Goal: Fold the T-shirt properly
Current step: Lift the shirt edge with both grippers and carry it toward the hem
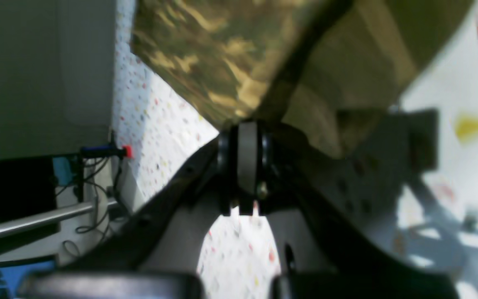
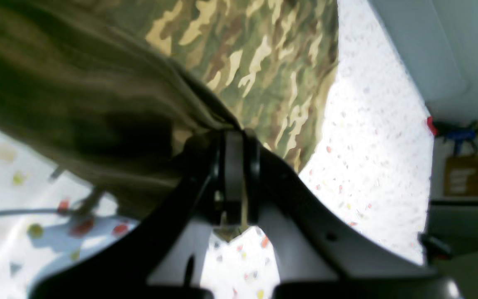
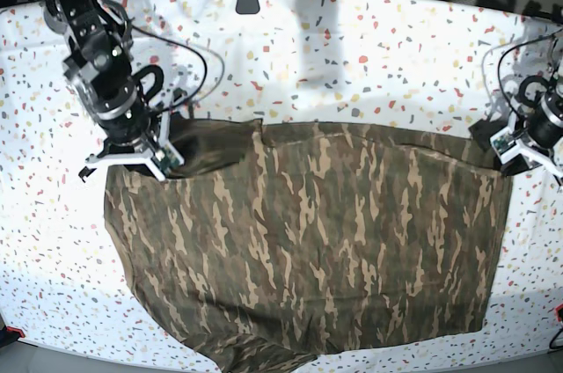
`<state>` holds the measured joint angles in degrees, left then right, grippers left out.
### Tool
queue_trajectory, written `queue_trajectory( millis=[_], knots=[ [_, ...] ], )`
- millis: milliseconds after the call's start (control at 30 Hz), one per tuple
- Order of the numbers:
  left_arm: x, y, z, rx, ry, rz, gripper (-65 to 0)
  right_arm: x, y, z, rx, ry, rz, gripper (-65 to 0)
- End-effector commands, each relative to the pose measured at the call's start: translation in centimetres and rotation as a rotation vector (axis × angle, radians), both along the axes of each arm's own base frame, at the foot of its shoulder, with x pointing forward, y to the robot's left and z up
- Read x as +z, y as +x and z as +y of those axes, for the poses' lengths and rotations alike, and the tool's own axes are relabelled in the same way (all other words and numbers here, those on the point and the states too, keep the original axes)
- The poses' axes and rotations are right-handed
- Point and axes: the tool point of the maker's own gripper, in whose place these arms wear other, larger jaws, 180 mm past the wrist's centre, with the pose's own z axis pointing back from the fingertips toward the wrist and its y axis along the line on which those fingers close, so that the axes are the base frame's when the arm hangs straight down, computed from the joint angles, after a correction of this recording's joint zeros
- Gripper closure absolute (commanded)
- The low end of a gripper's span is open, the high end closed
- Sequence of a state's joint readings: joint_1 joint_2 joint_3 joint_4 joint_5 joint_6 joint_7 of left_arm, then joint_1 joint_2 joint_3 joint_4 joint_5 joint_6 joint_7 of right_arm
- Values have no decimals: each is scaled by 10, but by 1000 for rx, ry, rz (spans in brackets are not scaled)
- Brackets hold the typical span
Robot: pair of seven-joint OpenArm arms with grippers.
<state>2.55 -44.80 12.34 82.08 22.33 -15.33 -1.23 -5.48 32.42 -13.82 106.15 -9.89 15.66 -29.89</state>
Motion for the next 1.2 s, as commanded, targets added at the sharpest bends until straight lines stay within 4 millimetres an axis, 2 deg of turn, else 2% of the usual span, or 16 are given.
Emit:
queue_trajectory(
  millis=[0,167,333,600,767,933,1167],
  knots=[
    [17,12,2,5,-11,-56,0,16,15,0,-1,22,-58,0],
    [6,30,-9,60,-85,-67,0,15,47,-1,-50,88,-67,0],
    [-5,55,0,146,-128,-61,0,18,77,-7,-86,105,-85,0],
    [6,82,10,194,-146,-91,0,29,125,-4,-78,133,-91,0],
    [11,90,17,212,-143,-101,0,43,155,-5,-82,146,-99,0],
    [12,91,17,212,-144,-103,0,55,177,-1,-81,168,-107,0],
    [15,93,17,212,-144,-109,0,58,189,30,-3,146,-85,0]
  ],
)
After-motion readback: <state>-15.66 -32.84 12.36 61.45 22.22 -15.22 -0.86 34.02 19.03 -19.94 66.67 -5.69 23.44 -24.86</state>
